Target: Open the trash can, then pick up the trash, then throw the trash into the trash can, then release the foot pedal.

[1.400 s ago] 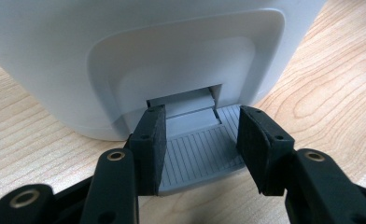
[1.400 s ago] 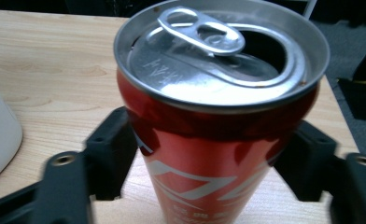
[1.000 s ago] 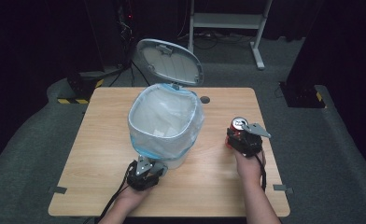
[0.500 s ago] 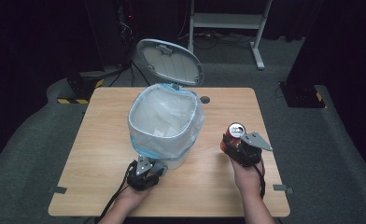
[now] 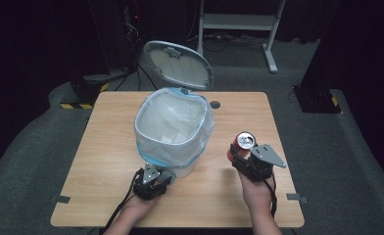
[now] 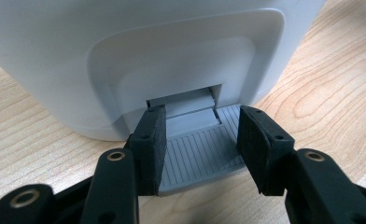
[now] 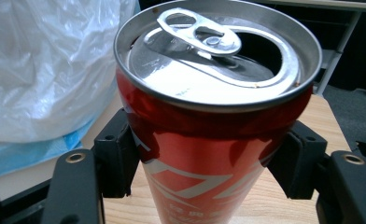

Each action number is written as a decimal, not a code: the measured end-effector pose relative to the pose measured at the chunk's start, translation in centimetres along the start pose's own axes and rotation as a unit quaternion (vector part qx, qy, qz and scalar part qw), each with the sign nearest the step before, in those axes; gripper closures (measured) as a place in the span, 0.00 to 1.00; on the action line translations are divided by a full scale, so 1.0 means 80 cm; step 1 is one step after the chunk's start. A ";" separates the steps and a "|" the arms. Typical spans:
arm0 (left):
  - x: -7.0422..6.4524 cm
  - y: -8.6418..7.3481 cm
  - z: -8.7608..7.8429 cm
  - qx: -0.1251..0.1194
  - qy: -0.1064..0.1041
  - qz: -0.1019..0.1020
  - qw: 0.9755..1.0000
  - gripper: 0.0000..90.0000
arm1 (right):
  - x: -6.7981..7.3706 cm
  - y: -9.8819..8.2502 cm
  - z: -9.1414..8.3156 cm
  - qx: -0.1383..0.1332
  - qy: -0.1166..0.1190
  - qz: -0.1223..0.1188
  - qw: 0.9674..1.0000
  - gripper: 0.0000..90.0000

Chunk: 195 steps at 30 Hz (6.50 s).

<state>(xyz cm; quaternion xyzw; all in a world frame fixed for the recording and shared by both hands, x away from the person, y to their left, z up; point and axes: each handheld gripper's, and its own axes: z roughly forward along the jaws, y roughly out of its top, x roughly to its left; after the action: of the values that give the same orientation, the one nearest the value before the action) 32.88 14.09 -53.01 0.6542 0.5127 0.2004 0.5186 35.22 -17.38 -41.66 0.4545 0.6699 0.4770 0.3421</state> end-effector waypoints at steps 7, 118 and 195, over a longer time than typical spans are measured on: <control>0.000 0.000 0.000 0.000 -0.001 -0.002 1.000 0.58 | 0.004 0.012 -0.008 -0.008 -0.005 -0.002 1.000 0.37; -0.002 0.000 0.002 -0.015 -0.002 -0.017 1.000 0.59 | 0.164 0.206 0.010 -0.174 0.117 -0.055 0.976 0.38; -0.001 0.000 0.002 -0.015 -0.003 -0.015 1.000 0.59 | 0.147 0.191 0.018 -0.120 0.110 -0.066 0.984 0.29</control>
<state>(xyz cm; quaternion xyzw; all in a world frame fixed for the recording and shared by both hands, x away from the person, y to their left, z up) 32.94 13.96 -53.07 0.6396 0.5177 0.1983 0.5325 36.64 -3.89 -27.86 0.3099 0.6698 0.5775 0.3490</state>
